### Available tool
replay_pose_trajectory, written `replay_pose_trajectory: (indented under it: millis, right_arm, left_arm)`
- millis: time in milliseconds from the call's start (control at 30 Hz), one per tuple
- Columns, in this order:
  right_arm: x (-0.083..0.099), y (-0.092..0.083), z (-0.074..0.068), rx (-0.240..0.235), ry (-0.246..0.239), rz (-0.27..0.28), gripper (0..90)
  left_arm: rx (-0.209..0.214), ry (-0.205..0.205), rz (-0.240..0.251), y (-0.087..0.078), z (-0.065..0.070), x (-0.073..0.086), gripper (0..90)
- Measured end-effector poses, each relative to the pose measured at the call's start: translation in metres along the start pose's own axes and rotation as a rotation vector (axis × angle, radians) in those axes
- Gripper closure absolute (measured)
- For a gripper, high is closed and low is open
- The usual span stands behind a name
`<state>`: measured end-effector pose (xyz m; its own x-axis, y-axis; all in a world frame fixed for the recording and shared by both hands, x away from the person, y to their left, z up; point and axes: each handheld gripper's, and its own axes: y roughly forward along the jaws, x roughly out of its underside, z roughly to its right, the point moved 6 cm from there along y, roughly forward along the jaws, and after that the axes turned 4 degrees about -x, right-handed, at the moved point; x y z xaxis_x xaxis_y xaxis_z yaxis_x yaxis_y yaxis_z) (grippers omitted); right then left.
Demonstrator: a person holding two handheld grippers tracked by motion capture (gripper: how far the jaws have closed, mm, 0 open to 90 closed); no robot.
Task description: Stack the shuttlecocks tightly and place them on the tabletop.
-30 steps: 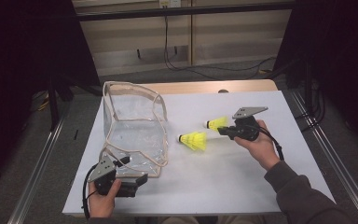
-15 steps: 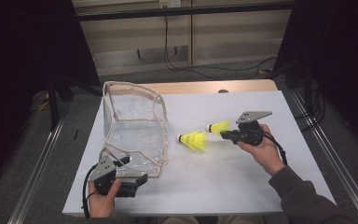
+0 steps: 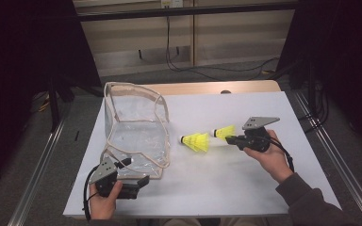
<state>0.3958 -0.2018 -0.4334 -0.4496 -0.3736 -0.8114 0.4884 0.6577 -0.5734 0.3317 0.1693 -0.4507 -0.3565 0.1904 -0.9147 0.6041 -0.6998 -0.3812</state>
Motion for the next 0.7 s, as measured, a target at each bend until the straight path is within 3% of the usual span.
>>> replay_pose_trajectory:
  millis: [700]
  right_arm:
    - [0.011,-0.006,-0.011,-0.020,-0.009,0.006,90.0]
  left_arm:
    - [-0.001,-0.001,0.000,0.000,0.000,0.000,2.0]
